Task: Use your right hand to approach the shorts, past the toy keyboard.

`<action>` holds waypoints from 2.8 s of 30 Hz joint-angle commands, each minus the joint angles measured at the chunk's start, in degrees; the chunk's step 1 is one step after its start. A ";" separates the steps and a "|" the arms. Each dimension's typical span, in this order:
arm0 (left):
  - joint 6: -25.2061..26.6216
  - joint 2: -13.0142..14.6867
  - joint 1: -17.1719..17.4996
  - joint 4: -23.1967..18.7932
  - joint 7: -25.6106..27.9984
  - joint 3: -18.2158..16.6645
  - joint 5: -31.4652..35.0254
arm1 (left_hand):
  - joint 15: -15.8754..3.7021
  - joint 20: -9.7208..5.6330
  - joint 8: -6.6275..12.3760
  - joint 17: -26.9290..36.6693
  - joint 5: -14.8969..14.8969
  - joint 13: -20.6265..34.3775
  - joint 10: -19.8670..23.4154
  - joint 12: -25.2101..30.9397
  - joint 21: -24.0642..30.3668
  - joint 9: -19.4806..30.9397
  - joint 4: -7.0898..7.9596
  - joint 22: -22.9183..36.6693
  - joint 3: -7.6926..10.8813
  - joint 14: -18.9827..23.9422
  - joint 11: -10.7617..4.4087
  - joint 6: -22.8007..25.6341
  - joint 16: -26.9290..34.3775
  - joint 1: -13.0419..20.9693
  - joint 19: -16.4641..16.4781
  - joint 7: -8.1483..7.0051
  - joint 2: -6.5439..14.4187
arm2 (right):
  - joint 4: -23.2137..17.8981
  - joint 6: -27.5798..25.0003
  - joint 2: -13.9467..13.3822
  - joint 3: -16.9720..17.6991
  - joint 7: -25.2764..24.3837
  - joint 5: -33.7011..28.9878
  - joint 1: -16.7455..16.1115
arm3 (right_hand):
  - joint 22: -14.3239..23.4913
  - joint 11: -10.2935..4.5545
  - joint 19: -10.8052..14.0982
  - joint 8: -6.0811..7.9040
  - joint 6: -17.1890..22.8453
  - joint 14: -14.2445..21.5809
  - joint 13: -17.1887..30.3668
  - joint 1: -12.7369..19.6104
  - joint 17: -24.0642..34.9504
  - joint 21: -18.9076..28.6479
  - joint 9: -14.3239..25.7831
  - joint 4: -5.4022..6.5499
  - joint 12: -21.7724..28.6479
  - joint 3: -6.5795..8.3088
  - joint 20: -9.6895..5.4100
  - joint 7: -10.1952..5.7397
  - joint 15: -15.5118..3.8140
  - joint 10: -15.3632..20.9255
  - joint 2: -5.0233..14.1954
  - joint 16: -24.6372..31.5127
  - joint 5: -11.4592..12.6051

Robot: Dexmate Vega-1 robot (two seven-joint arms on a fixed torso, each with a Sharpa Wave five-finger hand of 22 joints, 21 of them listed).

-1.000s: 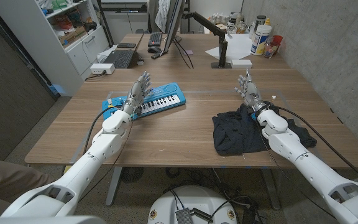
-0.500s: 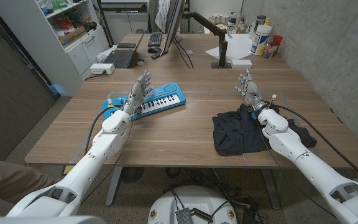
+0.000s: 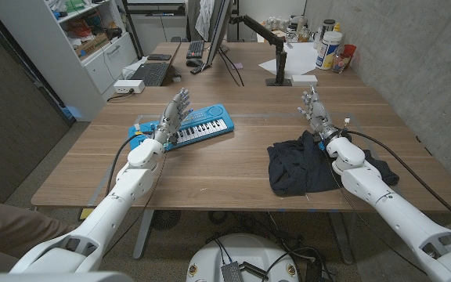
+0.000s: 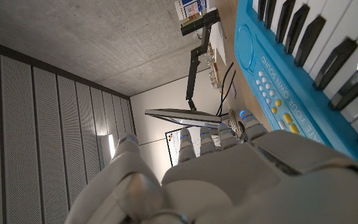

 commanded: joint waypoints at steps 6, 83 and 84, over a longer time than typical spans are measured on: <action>-0.53 0.97 1.30 -2.58 2.22 -0.37 1.42 | -0.46 0.11 -0.14 0.13 0.34 0.09 -0.67 -0.03 -0.34 0.23 -0.33 0.10 0.35 -0.76 -0.45 -0.09 -0.14 0.53 -1.16 0.24 -0.28 | -3.07 2.07 -2.25 0.21 -3.13 -4.44 -2.19 | 0.20 -0.11 -0.85 0.30 -0.88 -0.55 0.10 0.75 0.15 -0.07 0.19 -0.11 0.14 -0.56 0.62 -0.34 -0.04 -0.52 -0.04 0.30 0.31; -1.51 0.84 1.84 -2.97 3.41 0.56 1.25 | -0.13 0.04 0.05 0.03 0.31 -0.05 -0.93 0.08 -0.08 0.21 -0.41 0.02 0.62 -2.33 -0.64 1.10 -0.02 0.71 -2.58 0.62 -0.21 | -9.82 1.50 -14.63 -1.71 -11.42 -29.01 -4.70 | 0.19 -1.39 -4.38 0.41 -0.98 -3.85 0.01 1.57 0.04 -0.32 0.19 -0.42 -0.35 -0.39 -0.29 -1.30 -1.26 -3.58 0.65 -0.01 0.25; -1.46 0.84 1.90 -3.17 3.55 0.54 1.28 | -0.14 0.04 0.04 0.03 0.31 -0.05 -0.99 0.06 -0.08 0.21 -0.41 0.02 0.62 -2.32 -0.63 1.10 -0.02 0.71 -2.58 0.58 -0.22 | -10.22 1.27 -15.30 -1.90 -11.34 -30.16 -4.58 | 0.19 -1.43 -4.43 0.39 -1.02 -3.89 0.01 1.57 0.04 -0.31 0.19 -0.41 -0.34 -0.39 -0.29 -1.33 -1.22 -3.61 0.66 -0.01 0.25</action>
